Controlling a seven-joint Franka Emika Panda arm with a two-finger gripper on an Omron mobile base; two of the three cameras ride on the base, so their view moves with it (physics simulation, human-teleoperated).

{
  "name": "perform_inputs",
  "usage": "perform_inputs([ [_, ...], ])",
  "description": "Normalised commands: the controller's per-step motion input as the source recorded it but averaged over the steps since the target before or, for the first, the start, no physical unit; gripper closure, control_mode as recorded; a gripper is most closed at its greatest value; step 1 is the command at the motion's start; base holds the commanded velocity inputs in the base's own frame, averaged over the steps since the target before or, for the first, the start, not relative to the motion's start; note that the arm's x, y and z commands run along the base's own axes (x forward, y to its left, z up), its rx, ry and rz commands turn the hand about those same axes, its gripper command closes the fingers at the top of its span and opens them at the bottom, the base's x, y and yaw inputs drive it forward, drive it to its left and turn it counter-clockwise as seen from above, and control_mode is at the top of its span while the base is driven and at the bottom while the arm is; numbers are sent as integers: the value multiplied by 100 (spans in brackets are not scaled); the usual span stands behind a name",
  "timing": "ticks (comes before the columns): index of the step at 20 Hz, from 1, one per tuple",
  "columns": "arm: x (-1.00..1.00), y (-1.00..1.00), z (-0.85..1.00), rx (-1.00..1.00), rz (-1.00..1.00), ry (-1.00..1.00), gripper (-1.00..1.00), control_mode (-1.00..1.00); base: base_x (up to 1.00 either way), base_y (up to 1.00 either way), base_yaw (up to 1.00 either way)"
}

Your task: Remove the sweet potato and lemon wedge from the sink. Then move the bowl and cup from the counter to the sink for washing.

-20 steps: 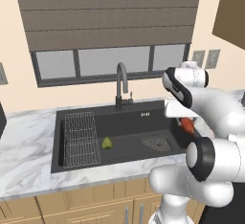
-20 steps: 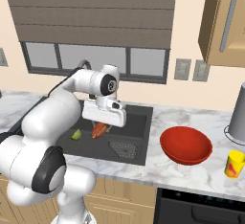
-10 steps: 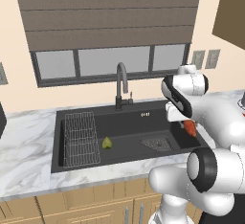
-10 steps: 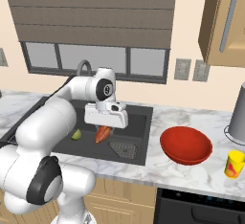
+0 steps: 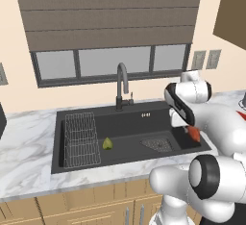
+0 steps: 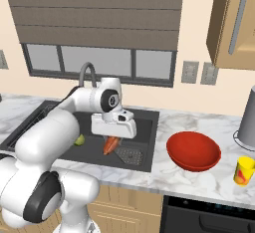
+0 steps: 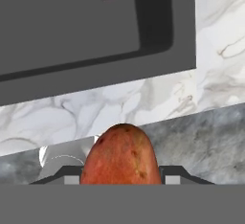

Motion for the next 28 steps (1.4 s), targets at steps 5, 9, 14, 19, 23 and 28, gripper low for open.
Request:
perform_inputs([
  [5, 0, -13, -12, 0, 0, 0, 100, -100, 0, 0, 0],
  [9, 3, -21, -8, 0, 0, 0, 100, -100, 0, 0, 0],
  [14, 4, -18, -7, 0, 0, 0, 100, -100, 0, 0, 0],
  [19, 12, -10, -5, 0, 0, 0, 100, -100, 0, 0, 0],
  [23, 32, 0, -4, 0, 0, 0, 100, -100, 0, 0, 0],
  [28, 30, -8, 0, 0, 0, 0, 100, -100, 0, 0, 0],
])
